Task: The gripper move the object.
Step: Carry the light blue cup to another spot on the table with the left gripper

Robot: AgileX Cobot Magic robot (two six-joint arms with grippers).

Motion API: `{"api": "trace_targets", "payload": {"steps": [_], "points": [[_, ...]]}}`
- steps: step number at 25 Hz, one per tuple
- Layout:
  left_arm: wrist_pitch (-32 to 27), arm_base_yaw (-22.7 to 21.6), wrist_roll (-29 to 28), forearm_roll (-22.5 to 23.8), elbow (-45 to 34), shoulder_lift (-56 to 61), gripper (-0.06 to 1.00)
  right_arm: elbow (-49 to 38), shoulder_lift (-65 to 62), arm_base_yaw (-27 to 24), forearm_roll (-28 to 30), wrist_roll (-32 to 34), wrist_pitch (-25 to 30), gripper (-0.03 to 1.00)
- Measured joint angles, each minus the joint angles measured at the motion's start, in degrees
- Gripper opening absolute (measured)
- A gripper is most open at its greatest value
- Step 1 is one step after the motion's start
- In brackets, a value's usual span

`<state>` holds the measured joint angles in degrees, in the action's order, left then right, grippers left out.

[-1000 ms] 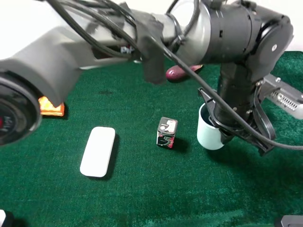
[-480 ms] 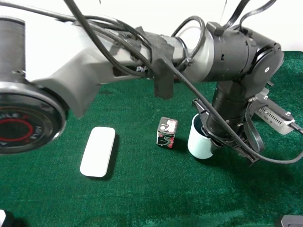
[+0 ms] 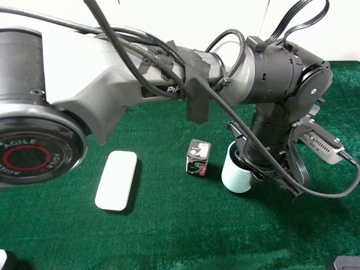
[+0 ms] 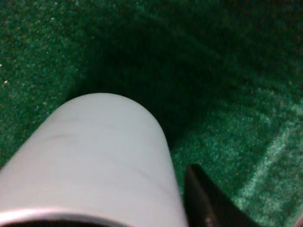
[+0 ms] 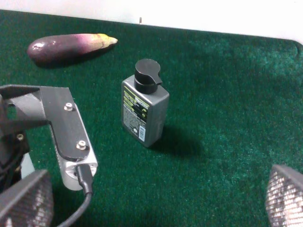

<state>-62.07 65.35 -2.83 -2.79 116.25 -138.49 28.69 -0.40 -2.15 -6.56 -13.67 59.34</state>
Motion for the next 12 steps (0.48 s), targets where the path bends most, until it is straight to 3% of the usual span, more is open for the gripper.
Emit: {"api": "trace_targets", "payload": {"steps": [7, 12], "points": [[0.2, 0.0, 0.0, 0.4, 0.0, 0.0, 0.72, 0.0, 0.0, 0.0, 0.0, 0.0, 0.0, 0.68], [1.1, 0.0, 0.0, 0.4, 0.3, 0.0, 0.84, 0.0, 0.0, 0.0, 0.0, 0.0, 0.0, 0.68]]}}
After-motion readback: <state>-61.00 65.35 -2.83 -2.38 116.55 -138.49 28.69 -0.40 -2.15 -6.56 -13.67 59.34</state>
